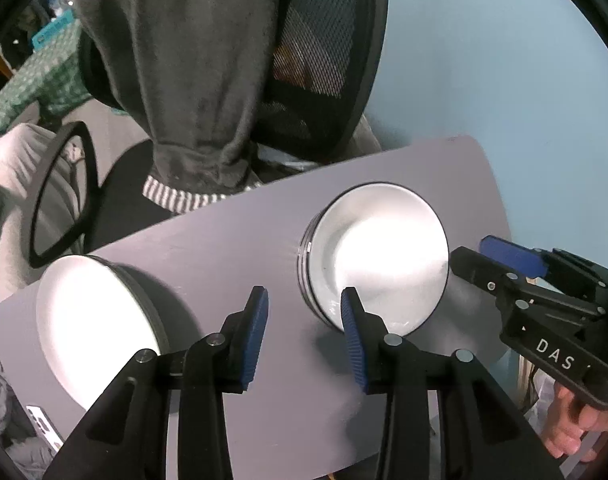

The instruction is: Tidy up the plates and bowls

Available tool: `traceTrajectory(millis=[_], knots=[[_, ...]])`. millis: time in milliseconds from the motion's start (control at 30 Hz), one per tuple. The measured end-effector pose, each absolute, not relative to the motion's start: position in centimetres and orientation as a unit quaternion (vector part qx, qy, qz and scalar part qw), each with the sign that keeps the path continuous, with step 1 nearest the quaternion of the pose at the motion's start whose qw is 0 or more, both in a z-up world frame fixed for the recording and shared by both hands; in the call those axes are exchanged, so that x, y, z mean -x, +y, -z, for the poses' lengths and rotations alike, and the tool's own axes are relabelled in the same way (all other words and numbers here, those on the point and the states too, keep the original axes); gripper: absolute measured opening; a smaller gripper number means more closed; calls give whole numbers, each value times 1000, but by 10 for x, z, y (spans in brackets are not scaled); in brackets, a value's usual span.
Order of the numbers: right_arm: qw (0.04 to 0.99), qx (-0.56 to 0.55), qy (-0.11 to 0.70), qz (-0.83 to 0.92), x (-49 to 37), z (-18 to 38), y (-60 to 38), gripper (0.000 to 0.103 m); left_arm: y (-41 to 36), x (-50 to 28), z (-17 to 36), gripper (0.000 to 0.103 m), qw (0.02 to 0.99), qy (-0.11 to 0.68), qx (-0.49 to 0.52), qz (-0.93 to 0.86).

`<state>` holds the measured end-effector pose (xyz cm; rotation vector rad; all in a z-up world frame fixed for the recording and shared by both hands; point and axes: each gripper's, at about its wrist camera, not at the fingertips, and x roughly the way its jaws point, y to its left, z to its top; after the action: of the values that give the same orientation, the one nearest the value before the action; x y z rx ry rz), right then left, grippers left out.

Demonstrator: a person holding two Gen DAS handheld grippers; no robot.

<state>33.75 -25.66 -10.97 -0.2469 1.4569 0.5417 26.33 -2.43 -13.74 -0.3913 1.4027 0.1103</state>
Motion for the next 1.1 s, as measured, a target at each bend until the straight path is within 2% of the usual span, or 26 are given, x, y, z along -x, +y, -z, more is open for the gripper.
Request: traceTrajectory(millis=[100, 167, 300, 500, 633, 733, 967, 1100], knots=[[721, 120, 635, -249, -332, 96, -255, 47, -20, -250, 118, 56, 765, 616, 175, -67], [732, 124, 620, -255, -327, 85, -254, 52, -19, -241, 106, 56, 777, 602, 168, -74], [743, 130, 602, -263, -320, 71, -250, 54, -17, -225, 89, 56, 789, 587, 159, -85], [753, 138, 579, -279, -308, 54, -241, 57, -9, -202, 71, 67, 802, 568, 153, -105], [759, 137, 564, -294, -299, 45, -235, 60, -1, -189, 64, 69, 804, 560, 157, -122], [762, 143, 552, -307, -291, 40, -228, 64, 6, -178, 61, 69, 803, 557, 163, -135], [757, 160, 539, -334, -276, 39, -217, 68, 21, -162, 63, 69, 795, 557, 188, -151], [749, 172, 543, -338, -278, 45, -215, 68, 27, -161, 72, 75, 785, 563, 208, -152]])
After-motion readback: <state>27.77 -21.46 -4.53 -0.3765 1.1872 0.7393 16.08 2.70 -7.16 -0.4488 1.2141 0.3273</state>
